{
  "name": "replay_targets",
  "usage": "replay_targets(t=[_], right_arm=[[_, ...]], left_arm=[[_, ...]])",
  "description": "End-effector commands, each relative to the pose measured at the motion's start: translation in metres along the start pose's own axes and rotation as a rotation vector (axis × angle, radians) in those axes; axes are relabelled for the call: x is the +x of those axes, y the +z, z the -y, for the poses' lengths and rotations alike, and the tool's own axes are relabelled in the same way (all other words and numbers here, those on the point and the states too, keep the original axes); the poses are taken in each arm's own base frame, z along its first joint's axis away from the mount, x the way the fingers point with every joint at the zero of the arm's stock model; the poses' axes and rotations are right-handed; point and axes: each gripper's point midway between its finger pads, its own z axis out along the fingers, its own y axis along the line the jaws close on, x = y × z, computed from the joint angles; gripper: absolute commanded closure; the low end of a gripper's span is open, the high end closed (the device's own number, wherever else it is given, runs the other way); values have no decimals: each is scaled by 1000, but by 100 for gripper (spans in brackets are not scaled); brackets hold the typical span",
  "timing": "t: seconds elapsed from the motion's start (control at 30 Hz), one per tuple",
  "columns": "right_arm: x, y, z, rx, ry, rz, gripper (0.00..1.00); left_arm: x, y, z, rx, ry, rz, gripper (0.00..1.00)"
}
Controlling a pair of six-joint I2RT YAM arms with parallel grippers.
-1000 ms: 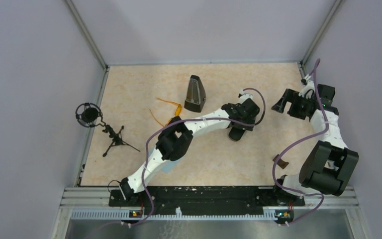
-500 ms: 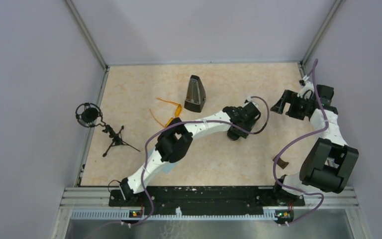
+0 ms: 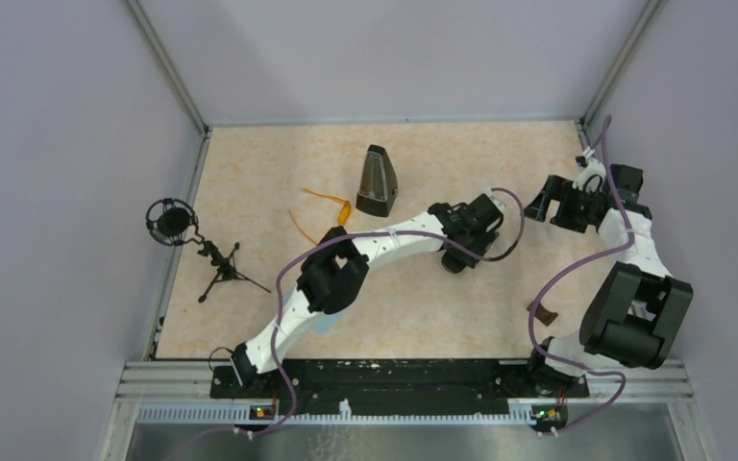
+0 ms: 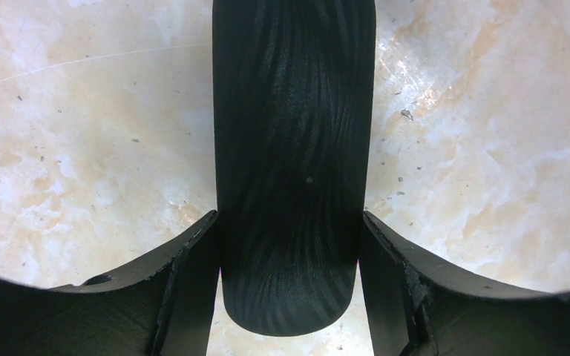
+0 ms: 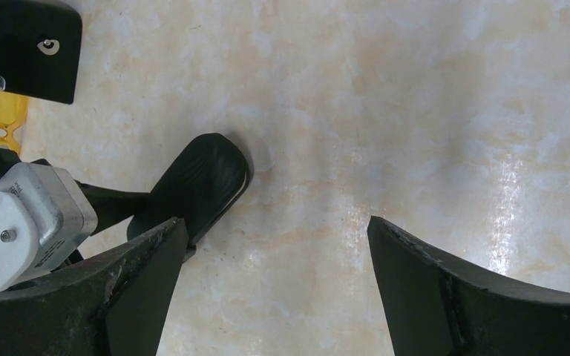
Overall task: Organize the sunglasses
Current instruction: Pick up the sunglasses case from the center of the board.
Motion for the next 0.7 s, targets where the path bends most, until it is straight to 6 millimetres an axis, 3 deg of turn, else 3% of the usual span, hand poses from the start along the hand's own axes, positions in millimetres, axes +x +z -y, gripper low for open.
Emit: replay_targets(t=[0.0, 0.13, 0.2, 0.3, 0.4, 0.47, 0.67], right_arm=[[-3, -1, -2, -20, -19, 8, 8], [-2, -1, -3, -22, -23, 7, 8], [-2, -1, -3, -24, -26, 6, 8], [-2, -3, -6, -38, -35, 5, 8], [-2, -6, -11, -57, -48, 12, 7], [-3, -9, -17, -81, -62, 22, 6], [4, -21, -55, -286, -117, 34, 5]], left_arm=[[-32, -28, 8, 52, 15, 73, 36], [-30, -28, 9, 58, 27, 56, 41], [-28, -29, 11, 84, 30, 46, 54], [-26, -33, 12, 128, 4, 36, 83], [-27, -46, 8, 181, -68, 39, 99], [-30, -60, 11, 256, -124, 80, 100], [-42, -134, 13, 529, -293, 386, 100]])
